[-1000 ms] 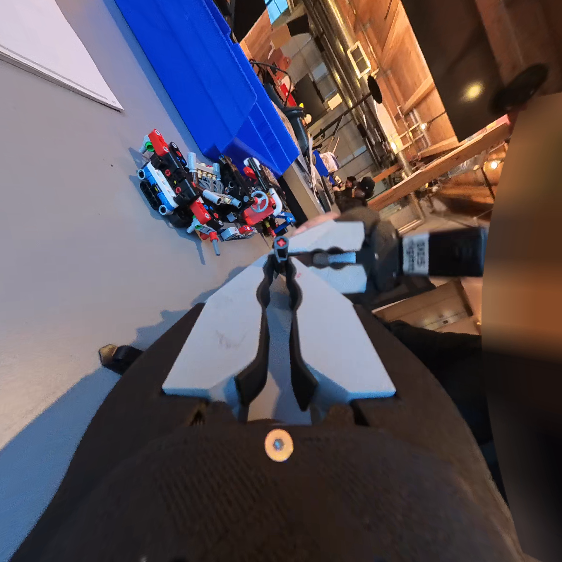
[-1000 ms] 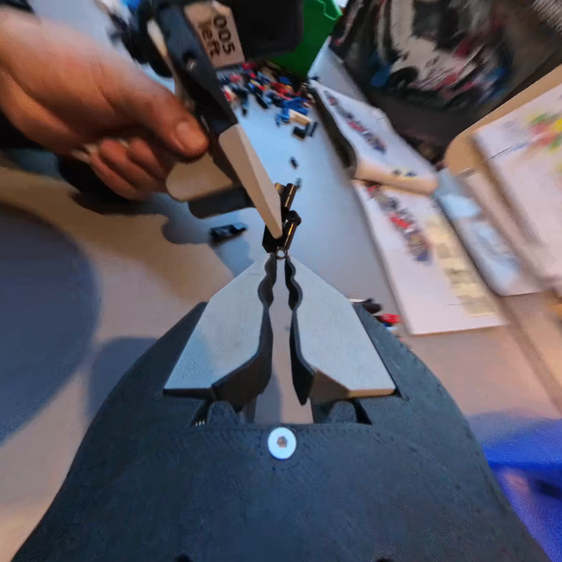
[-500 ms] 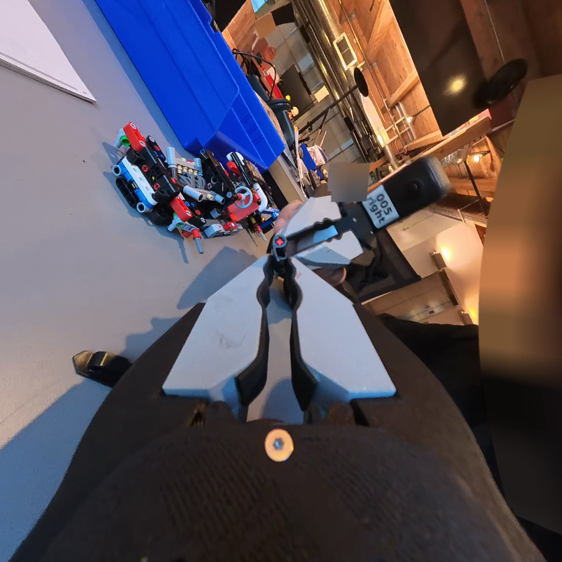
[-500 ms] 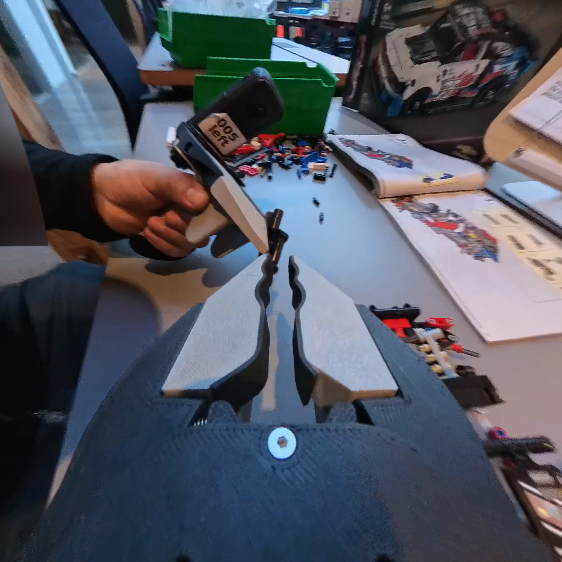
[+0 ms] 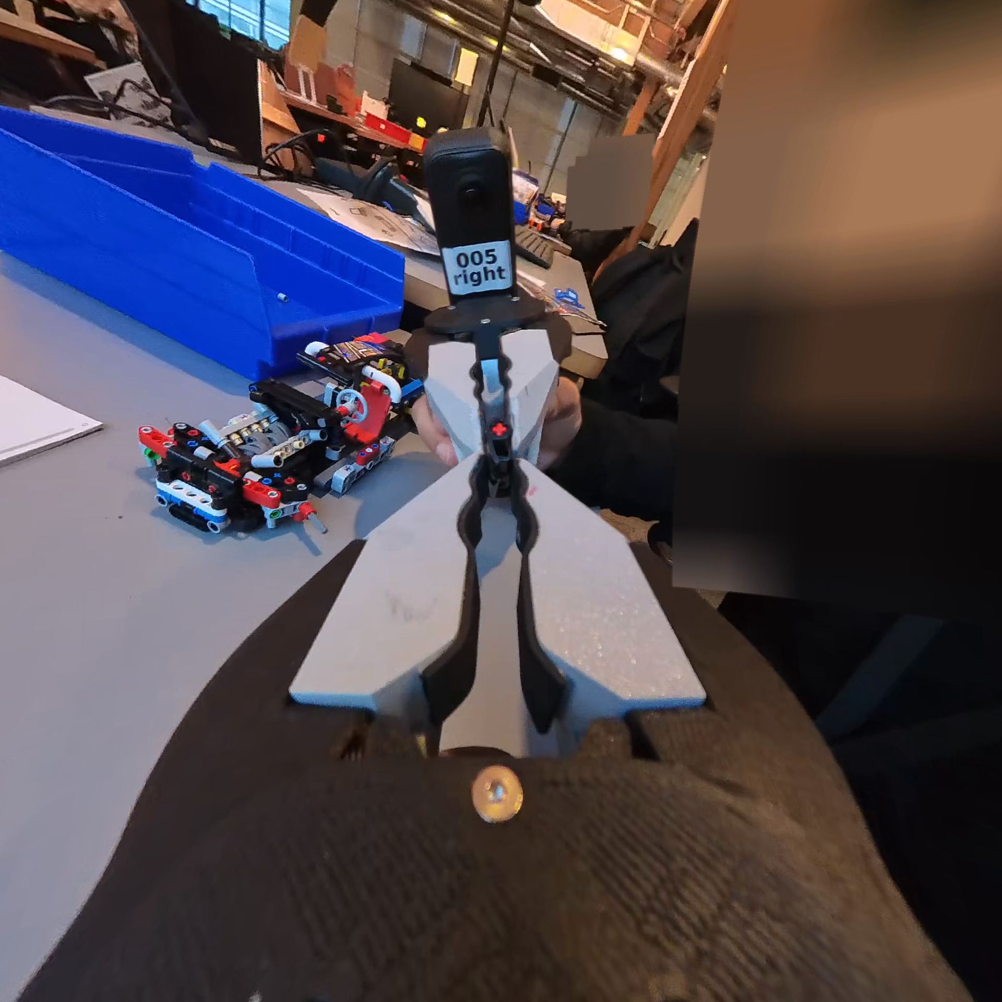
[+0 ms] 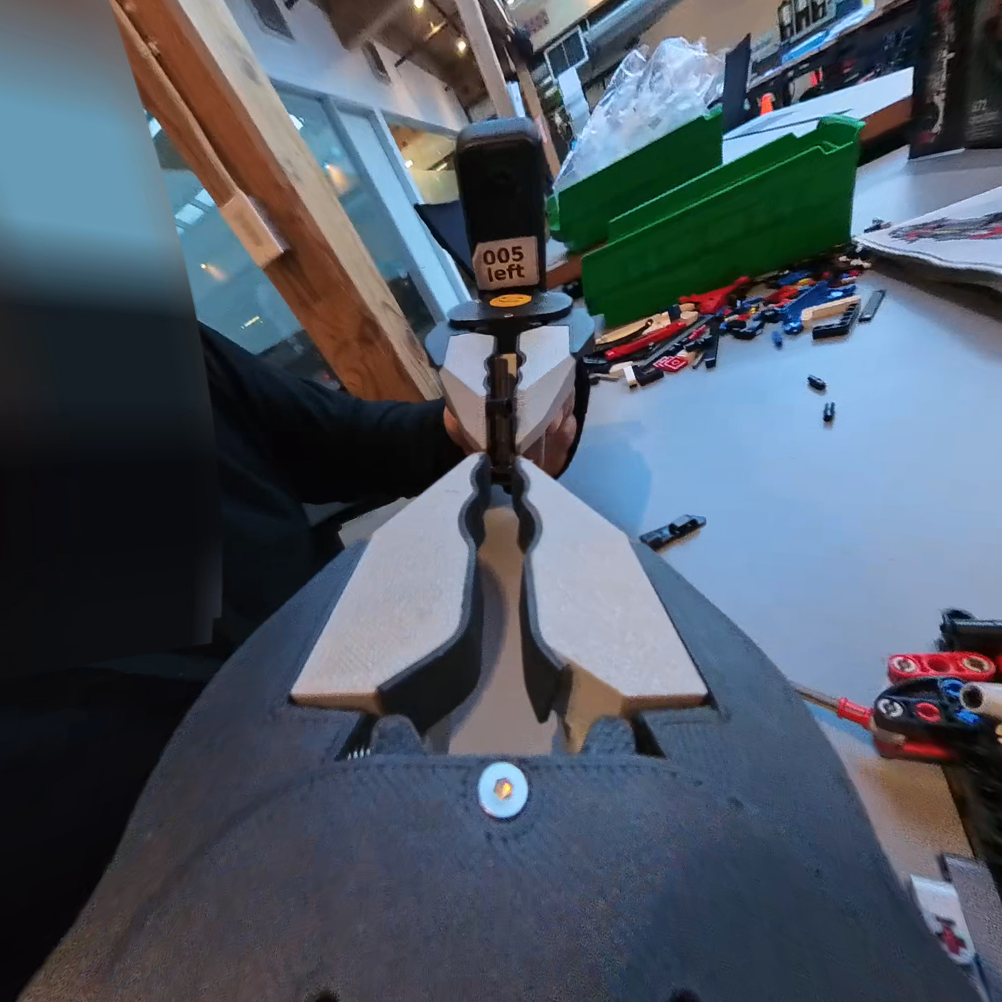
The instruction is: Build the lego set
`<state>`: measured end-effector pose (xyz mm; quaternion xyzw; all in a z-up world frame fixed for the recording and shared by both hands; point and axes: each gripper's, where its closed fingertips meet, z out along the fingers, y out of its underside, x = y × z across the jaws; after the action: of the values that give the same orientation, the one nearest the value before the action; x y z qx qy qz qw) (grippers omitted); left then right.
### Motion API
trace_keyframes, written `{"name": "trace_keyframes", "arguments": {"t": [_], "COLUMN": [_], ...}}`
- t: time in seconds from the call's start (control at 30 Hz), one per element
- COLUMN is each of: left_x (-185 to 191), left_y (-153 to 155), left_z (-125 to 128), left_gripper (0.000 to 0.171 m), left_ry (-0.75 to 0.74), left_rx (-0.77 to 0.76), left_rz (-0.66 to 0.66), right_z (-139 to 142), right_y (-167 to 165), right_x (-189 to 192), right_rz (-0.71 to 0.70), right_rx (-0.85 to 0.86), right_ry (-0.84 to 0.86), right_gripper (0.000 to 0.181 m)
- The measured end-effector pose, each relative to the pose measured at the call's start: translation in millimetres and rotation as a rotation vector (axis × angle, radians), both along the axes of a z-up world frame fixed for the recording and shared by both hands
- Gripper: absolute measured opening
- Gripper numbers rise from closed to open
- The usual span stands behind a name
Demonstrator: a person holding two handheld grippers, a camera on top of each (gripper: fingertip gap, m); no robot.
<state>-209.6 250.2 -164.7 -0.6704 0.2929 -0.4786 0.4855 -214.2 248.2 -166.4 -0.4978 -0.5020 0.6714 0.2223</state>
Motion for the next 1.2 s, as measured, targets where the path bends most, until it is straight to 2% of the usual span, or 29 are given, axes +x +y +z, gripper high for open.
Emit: {"name": "trace_keyframes", "arguments": {"t": [0.23, 0.3, 0.4, 0.53, 0.6, 0.67, 0.7, 0.77, 0.9, 1.03, 1.2], "left_x": [-0.3, -0.7, -0.7, -5.4, -5.9, -5.0, -4.3, -2.2, 5.0, 8.0, 11.7], "left_y": [-1.2, -0.6, 0.9, 10.1, 10.0, 8.6, 7.6, 4.4, -0.6, -1.4, -8.8], "left_z": [6.0, 5.9, 3.9, -2.9, -5.5, -11.0, -15.5, -26.5, -34.4, -35.3, -32.6], "left_gripper": [0.004, 0.004, 0.004, 0.004, 0.005, 0.005, 0.004, 0.005, 0.004, 0.004, 0.004], "left_ry": [-0.053, -0.059, -0.064, -0.067, -0.054, 0.009, 0.063, 0.201, 0.385, 0.463, 0.465], "left_rx": [-0.013, -0.026, -0.062, -0.154, -0.173, -0.177, -0.174, -0.144, -0.068, -0.023, -0.004], "left_rz": [-0.006, -0.006, 0.002, 0.06, 0.063, 0.063, 0.065, 0.067, 0.076, 0.087, 0.031], "right_z": [-1.4, -0.5, -2.8, -10.5, -12.8, -16.7, -16.0, -6.1, -8.3, -18.7, -16.1], "right_y": [0.0, -2.3, -1.2, 8.7, 9.4, 9.2, 10.6, 13.3, 6.0, -1.5, -10.7], "right_x": [1.0, 1.3, 1.1, -4.0, -4.7, -4.5, -3.7, -0.5, -2.2, -5.6, -1.2], "right_rz": [-0.03, -0.018, -0.034, -0.188, -0.209, -0.173, -0.162, -0.163, -0.16, -0.128, -0.059], "right_rx": [0.101, 0.101, 0.135, 0.381, 0.432, 0.369, 0.329, 0.28, 0.363, 0.401, 0.39], "right_ry": [0.0, 0.005, -0.009, -0.03, -0.035, -0.063, -0.068, -0.019, -0.018, -0.062, -0.041], "right_gripper": [0.011, 0.004, 0.004, 0.003, 0.004, 0.005, 0.015, 0.018, 0.012, 0.009, 0.004]}}
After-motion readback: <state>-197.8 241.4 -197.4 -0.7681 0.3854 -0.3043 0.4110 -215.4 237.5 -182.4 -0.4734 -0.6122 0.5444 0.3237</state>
